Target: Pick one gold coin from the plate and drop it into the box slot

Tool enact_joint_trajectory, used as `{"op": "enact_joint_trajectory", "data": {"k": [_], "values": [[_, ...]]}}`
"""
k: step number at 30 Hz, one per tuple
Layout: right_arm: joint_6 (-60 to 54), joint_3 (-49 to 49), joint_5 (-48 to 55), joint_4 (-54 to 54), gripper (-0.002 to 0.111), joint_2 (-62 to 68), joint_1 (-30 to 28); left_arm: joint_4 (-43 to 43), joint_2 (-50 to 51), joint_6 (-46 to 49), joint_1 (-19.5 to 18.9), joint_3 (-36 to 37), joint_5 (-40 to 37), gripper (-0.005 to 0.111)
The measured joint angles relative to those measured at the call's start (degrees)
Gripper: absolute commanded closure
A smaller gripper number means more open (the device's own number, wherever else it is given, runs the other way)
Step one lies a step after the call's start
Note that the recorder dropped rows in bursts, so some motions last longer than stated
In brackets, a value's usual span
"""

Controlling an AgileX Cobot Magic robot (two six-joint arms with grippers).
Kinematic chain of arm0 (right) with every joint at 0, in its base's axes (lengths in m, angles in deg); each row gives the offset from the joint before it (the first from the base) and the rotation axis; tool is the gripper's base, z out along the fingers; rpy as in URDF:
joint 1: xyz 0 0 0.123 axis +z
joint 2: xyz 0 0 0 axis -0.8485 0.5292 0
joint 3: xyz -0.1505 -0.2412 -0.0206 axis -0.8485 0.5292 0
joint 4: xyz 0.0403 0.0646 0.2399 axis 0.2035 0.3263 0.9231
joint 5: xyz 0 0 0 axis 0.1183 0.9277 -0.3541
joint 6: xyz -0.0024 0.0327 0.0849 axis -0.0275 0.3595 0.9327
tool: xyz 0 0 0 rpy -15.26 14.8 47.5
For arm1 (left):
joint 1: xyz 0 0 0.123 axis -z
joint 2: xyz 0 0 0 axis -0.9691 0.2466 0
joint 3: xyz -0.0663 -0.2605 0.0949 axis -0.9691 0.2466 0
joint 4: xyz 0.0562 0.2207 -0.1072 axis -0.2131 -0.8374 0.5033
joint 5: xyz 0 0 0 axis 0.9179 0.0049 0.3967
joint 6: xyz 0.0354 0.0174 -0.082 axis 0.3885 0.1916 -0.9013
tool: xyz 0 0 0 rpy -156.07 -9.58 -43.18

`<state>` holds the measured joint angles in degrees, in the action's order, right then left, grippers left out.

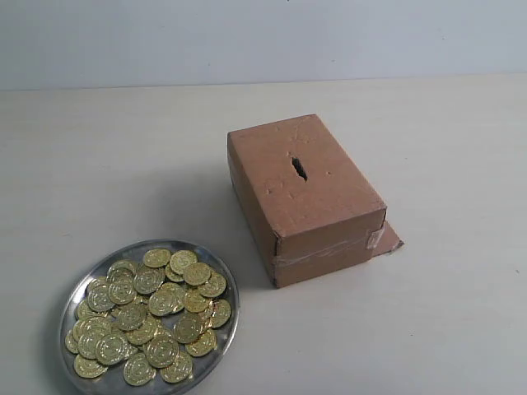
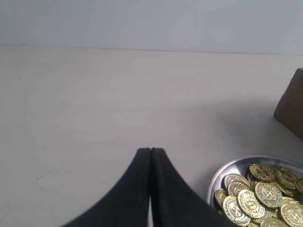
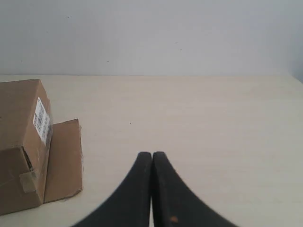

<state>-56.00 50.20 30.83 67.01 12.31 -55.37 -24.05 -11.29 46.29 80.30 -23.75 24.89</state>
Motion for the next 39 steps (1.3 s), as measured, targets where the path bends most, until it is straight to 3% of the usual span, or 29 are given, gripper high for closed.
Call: {"op": "enact_joint_trajectory", "data": {"k": [14,17,25,30,39], "values": [[0.00,0.00,-0.12,0.00,0.108,0.00,0.00,0.00,0.00,0.85,0.00,0.00,0.00,0.106],[0.52,0.00,-2.20,0.69,0.108,0.00,0.00,6.70,0.00,-0.94,0.00,0.04,1.50,0.106],[8.85,0.00,-14.00,15.08,0.108,0.00,0.00,24.61,0.00,-3.17,0.00,0.13,11.45,0.106],[13.23,0.00,-16.32,21.48,0.108,0.00,0.00,27.75,0.00,-3.26,0.00,0.13,12.07,0.106],[14.73,0.00,-16.60,22.69,0.108,0.00,0.00,28.28,0.00,-3.38,0.00,0.13,12.42,0.106]]}}
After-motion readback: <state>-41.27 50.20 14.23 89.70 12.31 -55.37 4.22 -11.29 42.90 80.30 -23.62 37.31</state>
